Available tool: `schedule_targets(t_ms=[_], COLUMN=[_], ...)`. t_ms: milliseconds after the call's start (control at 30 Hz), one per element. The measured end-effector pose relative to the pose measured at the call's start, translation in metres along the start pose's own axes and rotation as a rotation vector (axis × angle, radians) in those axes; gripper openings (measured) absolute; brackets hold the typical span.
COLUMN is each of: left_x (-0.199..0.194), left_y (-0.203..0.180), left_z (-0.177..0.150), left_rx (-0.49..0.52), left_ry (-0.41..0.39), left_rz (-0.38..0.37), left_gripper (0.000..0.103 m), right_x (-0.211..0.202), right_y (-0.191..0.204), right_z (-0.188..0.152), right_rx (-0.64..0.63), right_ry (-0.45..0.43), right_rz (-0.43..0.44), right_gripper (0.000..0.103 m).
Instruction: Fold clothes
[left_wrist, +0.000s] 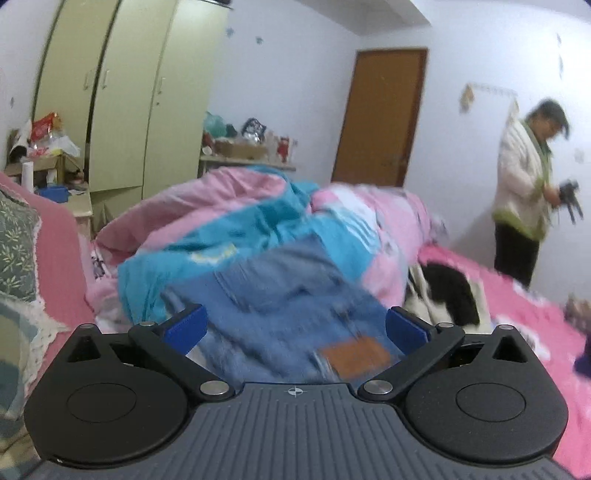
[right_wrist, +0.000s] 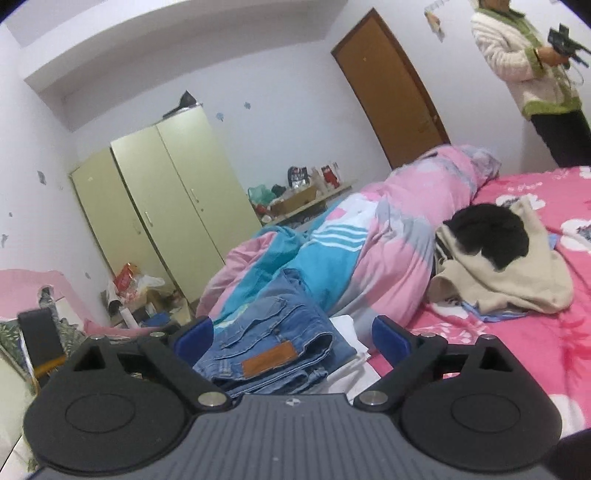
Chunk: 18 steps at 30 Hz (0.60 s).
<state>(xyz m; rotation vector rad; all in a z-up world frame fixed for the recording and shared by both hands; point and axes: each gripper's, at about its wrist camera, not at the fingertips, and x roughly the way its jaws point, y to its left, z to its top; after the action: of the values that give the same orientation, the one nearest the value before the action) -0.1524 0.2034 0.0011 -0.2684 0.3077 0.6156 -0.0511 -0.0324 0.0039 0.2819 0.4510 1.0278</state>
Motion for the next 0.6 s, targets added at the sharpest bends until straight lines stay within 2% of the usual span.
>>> schedule_targets(t_ms=[133, 233, 367, 533, 600], left_x=[-0.022, -0.032, -0.042, -0.043, -0.04], left_y=[-0.017, -0.029, -0.028, -0.018, -0.015], left_z=[-0.018, -0.022, -0.026, -0.027, -0.025], left_rx=[0.069, 0.136, 0.109, 0.043, 0.018], left_ry=[-0.015, 0.011, -0.008, 0.023, 0.028], left_rz=[0.021, 0.007, 0.027, 0.074, 0.161], left_gripper=[0.103, 0.103, 0.103, 0.103, 0.103], right_x=[-0.015, -0.019, -0.024, -0.028, -0.028], right_y=[0.011, 0.019, 0.028, 0.035, 0.035], right_z=[-0.005, -0.007, -0.011, -0.014, -0.014], right_rx=[-0.045, -0.059, -0.079, -0.103, -0.093], right_ry=[-0.011, -0.007, -0.007, 0.0, 0.007], right_rz=[-0.022, -0.043, -0.062, -0.073, -0.075], right_gripper=[0.098, 0.098, 0.098, 0.098, 0.098])
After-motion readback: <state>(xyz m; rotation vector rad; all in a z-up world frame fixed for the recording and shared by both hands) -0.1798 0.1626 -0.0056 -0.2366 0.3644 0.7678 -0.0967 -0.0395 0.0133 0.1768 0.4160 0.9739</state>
